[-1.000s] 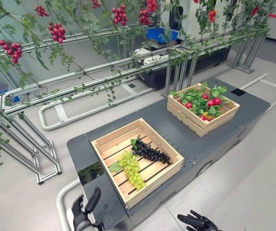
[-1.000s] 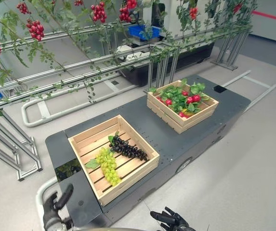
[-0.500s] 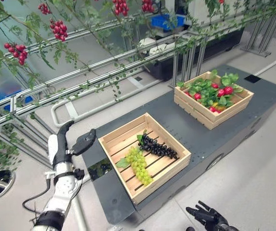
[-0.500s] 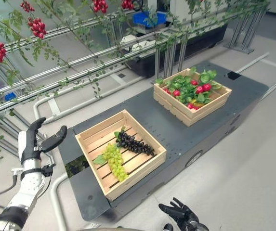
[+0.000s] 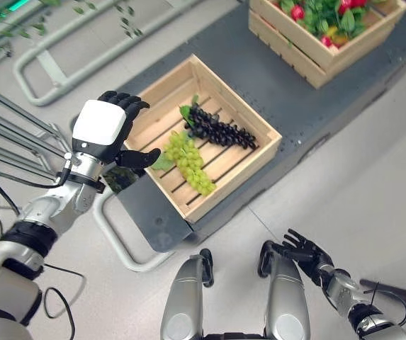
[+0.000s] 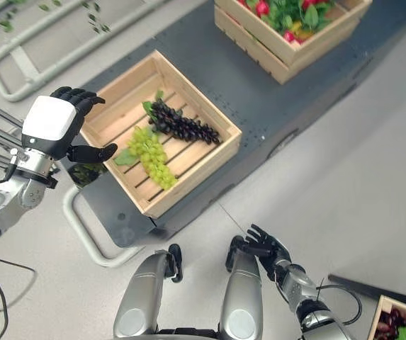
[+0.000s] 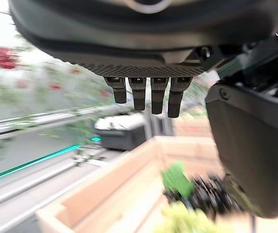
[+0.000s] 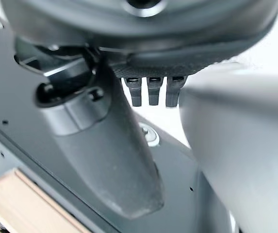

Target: Pick up the fruits from the basket on one side to the basket on the other side

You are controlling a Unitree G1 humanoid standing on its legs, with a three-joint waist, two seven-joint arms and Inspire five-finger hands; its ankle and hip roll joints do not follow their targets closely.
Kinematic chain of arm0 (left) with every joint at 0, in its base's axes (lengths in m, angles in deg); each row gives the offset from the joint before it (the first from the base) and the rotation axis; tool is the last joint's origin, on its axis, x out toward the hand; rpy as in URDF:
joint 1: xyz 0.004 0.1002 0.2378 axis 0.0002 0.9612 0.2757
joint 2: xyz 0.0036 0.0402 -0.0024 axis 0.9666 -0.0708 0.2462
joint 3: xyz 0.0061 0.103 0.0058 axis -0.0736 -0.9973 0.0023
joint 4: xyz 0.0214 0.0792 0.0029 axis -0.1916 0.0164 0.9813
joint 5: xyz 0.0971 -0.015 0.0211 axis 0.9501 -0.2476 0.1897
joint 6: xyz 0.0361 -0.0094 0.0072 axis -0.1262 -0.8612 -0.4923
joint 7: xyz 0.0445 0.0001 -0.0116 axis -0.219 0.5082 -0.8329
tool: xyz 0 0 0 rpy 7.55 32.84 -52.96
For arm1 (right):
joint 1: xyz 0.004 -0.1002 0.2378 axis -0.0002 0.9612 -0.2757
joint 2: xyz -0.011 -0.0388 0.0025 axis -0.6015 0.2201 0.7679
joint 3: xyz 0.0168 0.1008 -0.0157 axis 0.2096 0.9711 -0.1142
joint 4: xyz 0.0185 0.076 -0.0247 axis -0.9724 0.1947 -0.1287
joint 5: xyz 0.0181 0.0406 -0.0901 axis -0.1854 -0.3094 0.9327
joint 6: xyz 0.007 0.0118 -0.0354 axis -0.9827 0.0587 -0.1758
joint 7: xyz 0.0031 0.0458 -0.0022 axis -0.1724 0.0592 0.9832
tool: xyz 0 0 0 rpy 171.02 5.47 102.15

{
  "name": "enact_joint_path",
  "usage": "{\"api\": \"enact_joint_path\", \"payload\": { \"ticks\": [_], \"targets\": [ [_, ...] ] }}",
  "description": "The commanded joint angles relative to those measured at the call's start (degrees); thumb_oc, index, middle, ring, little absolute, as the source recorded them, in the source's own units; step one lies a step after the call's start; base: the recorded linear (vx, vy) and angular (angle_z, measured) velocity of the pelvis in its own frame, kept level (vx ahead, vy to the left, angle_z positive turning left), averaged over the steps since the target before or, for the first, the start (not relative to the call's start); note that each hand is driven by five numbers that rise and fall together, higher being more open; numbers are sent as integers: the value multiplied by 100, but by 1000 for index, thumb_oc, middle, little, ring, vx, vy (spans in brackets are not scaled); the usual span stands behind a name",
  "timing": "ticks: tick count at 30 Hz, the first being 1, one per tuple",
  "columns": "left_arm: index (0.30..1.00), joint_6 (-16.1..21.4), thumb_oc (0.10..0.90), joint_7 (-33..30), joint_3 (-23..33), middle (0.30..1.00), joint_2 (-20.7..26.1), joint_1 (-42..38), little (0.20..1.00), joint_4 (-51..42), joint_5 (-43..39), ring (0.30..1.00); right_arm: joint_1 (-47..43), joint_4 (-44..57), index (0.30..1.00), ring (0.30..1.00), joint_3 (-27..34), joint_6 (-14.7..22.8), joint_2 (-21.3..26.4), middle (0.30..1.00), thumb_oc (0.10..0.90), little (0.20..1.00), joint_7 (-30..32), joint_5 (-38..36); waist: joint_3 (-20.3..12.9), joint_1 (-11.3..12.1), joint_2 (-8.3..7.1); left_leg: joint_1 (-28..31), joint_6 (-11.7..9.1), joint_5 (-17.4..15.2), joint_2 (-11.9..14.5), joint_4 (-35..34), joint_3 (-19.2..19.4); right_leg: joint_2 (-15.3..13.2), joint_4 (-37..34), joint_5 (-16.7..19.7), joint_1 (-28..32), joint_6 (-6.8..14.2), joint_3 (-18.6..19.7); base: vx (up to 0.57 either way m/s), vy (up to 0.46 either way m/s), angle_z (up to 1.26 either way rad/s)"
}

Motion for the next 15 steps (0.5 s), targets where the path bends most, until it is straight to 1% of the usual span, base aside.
{"api": "enact_joint_path", "payload": {
  "ticks": [1,2,3,4,5,8,10,12,13,14,15],
  "targets": [
    [900,-406,800,-327,399,900,503,-539,900,-184,168,900,152,42,900,900,-53,97,416,900,800,900,-503,-17,-261,-19,71,35,141,-211,-16,-174,296,137,322,-607,392,-254,-125,-18,51,-12],
    [900,-406,800,-327,387,900,502,-553,900,-181,167,900,151,40,900,900,-48,98,413,900,800,900,-504,-17,-264,-13,69,26,142,-214,-15,-166,297,137,330,-610,381,-254,-122,-44,79,-5],
    [900,-546,800,-440,143,900,633,-906,900,-174,458,900,88,-50,900,900,-60,153,499,900,800,900,-629,-44,-183,-37,68,-106,153,-255,22,-43,330,118,446,-607,214,-234,-94,-34,51,2],
    [900,-544,800,-452,115,900,641,-947,900,-165,470,900,84,-59,900,900,-56,161,502,900,800,900,-641,-50,-181,-32,65,-128,154,-261,26,-26,332,116,466,-609,187,-232,-91,-55,75,9],
    [900,-589,800,-512,-47,900,704,-1189,900,-169,807,900,36,-101,900,900,-53,182,554,900,800,900,-732,-65,-139,-47,56,-240,158,-287,50,66,338,109,550,-607,62,-216,-75,-36,39,10],
    [900,-609,800,-619,-365,900,775,-1599,900,-169,1300,900,-86,-78,900,900,-84,145,617,900,800,900,-777,-81,-78,-62,33,-409,144,-314,74,163,314,131,649,-602,-129,-197,-30,-21,21,4],
    [900,-627,800,-537,-530,900,763,-1790,900,-195,1523,900,-160,-73,900,900,-111,128,645,900,800,900,-792,-94,-41,-72,23,-468,132,-309,83,173,305,139,664,-590,-195,-190,-26,-9,9,2],
    [900,-492,800,-176,-794,900,774,-2036,900,-207,1997,900,-265,-93,900,900,-127,128,673,900,800,900,-868,-108,11,-84,17,-524,116,-294,100,172,298,151,686,-565,-278,-168,-13,-10,14,5],
    [900,-491,800,-175,-806,900,773,-2048,900,-205,1997,900,-266,-94,900,900,-123,129,670,900,800,900,-869,-108,11,-80,15,-527,116,-294,100,174,298,151,688,-565,-281,-169,-13,-11,9,3],
    [900,-325,800,65,-1055,900,807,-2266,900,-217,2245,900,-362,-107,900,900,-165,111,702,900,800,900,-882,-161,60,-91,9,-569,96,-285,117,178,293,162,674,-541,-318,-149,-15,0,0,0],
    [900,-237,800,210,-1195,900,822,-2380,900,-260,2305,900,-412,-120,900,900,-168,95,720,900,800,900,-892,-169,81,-97,8,-586,93,-280,122,172,291,169,663,-526,-339,-138,-11,0,0,0]
  ]
}}
